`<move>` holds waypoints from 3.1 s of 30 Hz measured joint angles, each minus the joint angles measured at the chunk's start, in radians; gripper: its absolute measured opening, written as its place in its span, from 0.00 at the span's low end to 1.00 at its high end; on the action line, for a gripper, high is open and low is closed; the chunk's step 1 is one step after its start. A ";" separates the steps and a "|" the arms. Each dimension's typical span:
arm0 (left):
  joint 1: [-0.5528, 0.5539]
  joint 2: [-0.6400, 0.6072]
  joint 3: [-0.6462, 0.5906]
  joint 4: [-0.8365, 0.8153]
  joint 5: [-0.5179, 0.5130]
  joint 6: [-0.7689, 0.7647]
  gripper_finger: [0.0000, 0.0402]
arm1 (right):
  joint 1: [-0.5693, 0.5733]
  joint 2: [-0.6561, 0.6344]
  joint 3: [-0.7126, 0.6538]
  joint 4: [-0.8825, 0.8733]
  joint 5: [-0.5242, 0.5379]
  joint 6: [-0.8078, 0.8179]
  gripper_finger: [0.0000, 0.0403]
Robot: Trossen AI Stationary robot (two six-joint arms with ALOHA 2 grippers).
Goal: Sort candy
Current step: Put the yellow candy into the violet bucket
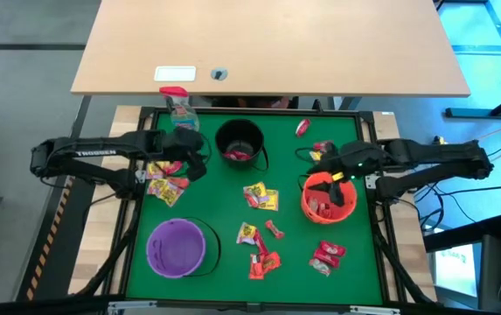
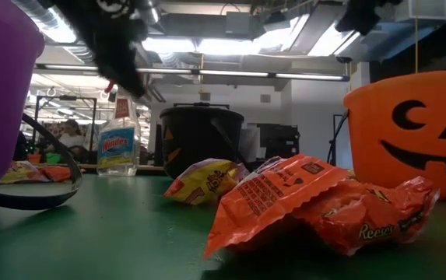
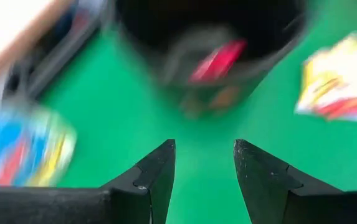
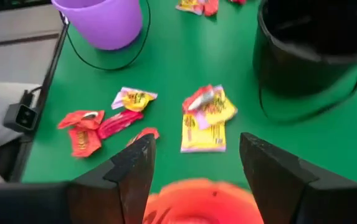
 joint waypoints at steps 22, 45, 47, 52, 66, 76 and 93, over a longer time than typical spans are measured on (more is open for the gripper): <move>0.485 0.336 -0.043 -0.220 0.013 -0.073 0.38 | 0.000 0.244 0.073 0.267 0.003 -0.242 0.58; 0.562 0.381 -0.163 -0.129 0.135 -0.038 0.18 | 0.000 0.244 0.073 0.264 0.030 -0.261 0.58; 0.562 0.382 -0.164 -0.137 0.135 -0.030 0.11 | 0.000 0.244 0.073 0.264 0.037 -0.261 0.58; 0.543 0.371 -0.164 -0.138 0.120 0.002 0.01 | 0.000 0.244 0.073 0.265 0.038 -0.261 0.58; 0.387 0.165 -0.030 -0.378 0.023 -0.106 0.00 | 0.000 0.244 0.073 0.291 0.058 -0.261 0.58; 0.408 0.189 -0.139 -0.307 0.080 -0.153 0.20 | 0.000 0.244 0.073 0.315 0.058 -0.283 0.58; 0.492 0.366 -0.157 -0.253 0.068 -0.211 0.60 | 0.000 0.244 0.073 0.310 0.055 -0.284 0.58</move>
